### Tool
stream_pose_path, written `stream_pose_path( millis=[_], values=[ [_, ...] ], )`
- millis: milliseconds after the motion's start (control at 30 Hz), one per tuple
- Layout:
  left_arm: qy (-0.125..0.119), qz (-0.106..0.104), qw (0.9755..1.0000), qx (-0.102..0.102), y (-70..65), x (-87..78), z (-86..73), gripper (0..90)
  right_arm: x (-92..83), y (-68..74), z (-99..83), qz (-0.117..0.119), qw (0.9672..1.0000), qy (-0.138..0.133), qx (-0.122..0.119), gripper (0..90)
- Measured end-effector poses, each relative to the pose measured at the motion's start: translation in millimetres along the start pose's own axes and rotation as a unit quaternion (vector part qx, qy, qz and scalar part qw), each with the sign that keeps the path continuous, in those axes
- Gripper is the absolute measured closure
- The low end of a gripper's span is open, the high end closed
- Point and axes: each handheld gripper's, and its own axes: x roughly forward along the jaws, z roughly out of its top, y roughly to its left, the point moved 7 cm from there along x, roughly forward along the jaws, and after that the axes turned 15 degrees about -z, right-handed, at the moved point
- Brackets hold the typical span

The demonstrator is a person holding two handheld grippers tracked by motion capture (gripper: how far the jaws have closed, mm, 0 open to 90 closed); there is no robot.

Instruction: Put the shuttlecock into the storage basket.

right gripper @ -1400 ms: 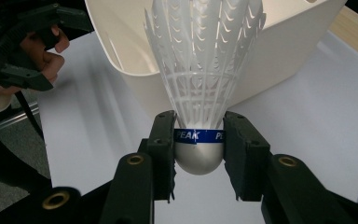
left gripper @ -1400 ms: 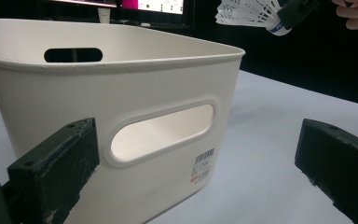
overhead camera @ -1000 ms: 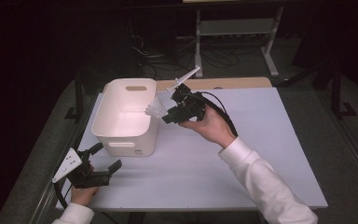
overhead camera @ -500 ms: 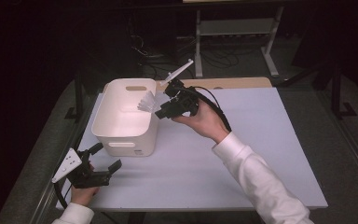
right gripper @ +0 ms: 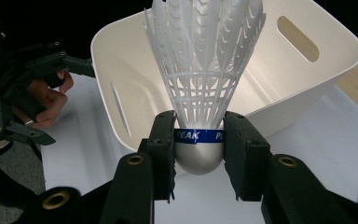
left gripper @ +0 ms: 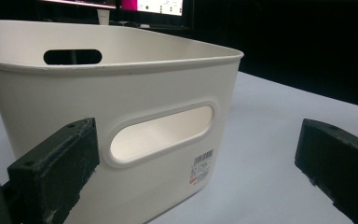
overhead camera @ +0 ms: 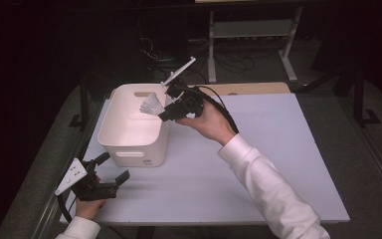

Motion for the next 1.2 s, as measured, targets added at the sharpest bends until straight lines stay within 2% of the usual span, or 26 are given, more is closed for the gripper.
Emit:
stream_pose_path(
  millis=[400, 467, 533, 567, 633, 700, 1200],
  values=[
    [0.001, -0.001, 1.0, 0.003, 0.4, 0.3, 0.1, 0.0, 10.8, -4.5, 8.4, -0.002, 1.0, 0.004, -0.002, 63.9],
    [0.0, 0.0, 1.0, -0.004, -0.2, 0.7, -0.4, 0.0, 11.0, -3.5, 9.9, 0.0, 1.0, 0.005, 0.003, 63.9],
    [-0.002, -0.001, 1.0, -0.005, -0.5, 1.0, -0.2, 0.0, 12.7, -4.8, 11.0, -0.001, 1.0, 0.002, -0.005, 63.9],
    [-0.002, -0.001, 1.0, -0.006, -0.6, 1.0, -0.2, 0.0, 12.0, -3.2, 11.9, 0.001, 1.0, 0.005, 0.003, 63.9],
    [-0.002, -0.001, 1.0, -0.006, -0.5, 1.1, -0.4, 0.0, 13.4, -4.7, 13.7, 0.0, 1.0, -0.002, -0.003, 63.9],
    [-0.002, -0.001, 1.0, -0.006, -0.5, 1.1, -0.3, 0.0, 13.9, -3.1, 15.4, 0.002, 1.0, 0.002, 0.008, 63.9],
    [-0.002, -0.002, 1.0, -0.004, -0.8, 0.5, 0.2, 0.0, 35.0, 1.7, 26.8, 0.008, 1.0, 0.002, 0.004, 63.9]
  ],
)
